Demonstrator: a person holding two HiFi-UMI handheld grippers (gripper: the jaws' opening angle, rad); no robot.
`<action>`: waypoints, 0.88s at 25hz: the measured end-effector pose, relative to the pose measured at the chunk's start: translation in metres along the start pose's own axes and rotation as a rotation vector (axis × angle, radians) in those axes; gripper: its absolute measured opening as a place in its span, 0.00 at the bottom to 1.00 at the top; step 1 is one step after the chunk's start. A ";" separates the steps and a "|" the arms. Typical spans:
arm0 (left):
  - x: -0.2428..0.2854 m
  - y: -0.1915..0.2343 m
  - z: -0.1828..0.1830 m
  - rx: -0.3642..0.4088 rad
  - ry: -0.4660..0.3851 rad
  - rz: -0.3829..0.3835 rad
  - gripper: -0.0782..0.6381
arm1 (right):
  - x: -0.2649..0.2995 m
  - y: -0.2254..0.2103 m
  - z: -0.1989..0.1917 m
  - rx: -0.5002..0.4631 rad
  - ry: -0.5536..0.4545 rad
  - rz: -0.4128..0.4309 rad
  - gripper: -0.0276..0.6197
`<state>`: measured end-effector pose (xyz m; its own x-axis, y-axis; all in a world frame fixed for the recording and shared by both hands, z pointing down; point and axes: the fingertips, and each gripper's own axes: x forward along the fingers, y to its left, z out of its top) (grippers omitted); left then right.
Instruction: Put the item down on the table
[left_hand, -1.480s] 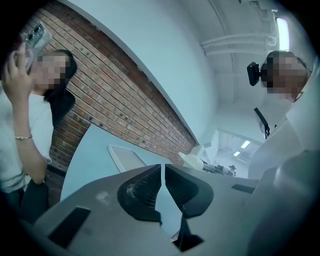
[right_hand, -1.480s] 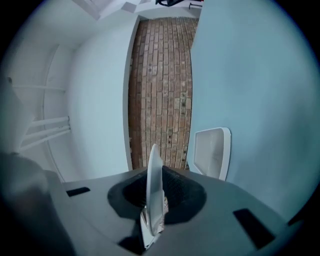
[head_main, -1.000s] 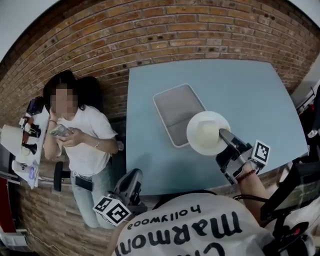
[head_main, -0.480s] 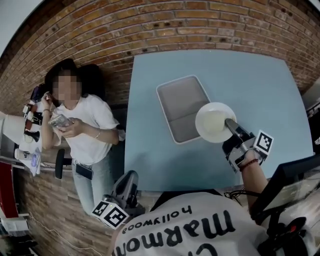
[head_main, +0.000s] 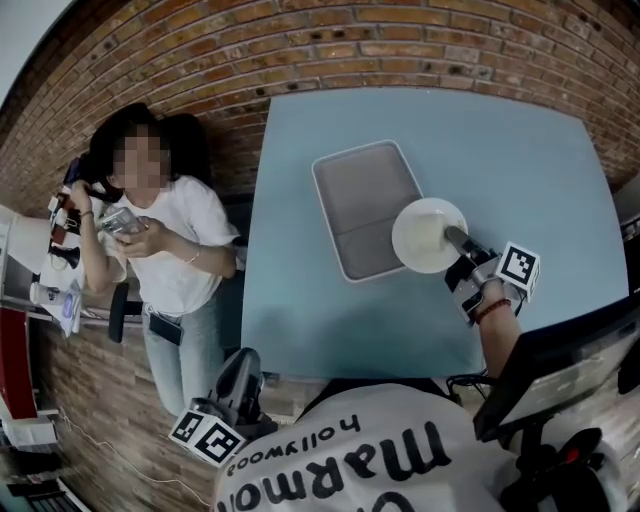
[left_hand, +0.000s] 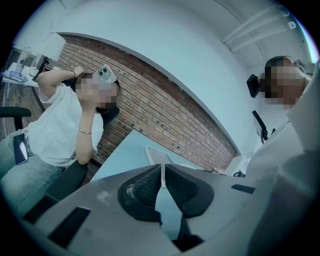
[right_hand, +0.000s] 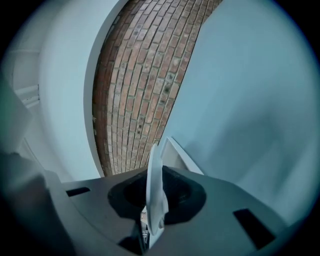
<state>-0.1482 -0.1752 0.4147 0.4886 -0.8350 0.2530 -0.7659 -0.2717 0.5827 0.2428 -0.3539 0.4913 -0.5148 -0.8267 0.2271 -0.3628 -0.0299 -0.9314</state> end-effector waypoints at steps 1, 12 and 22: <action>-0.001 0.000 -0.001 0.000 -0.001 0.004 0.15 | 0.001 -0.004 -0.001 -0.007 0.008 -0.013 0.11; 0.003 -0.010 -0.004 0.009 -0.004 0.011 0.15 | 0.011 -0.024 -0.012 -0.037 0.080 -0.077 0.10; -0.001 -0.011 -0.007 0.003 -0.013 0.026 0.15 | 0.016 -0.030 -0.006 -0.243 0.087 -0.206 0.10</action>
<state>-0.1374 -0.1684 0.4133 0.4629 -0.8481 0.2578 -0.7795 -0.2511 0.5738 0.2410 -0.3631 0.5250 -0.4722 -0.7656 0.4369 -0.6354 -0.0480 -0.7707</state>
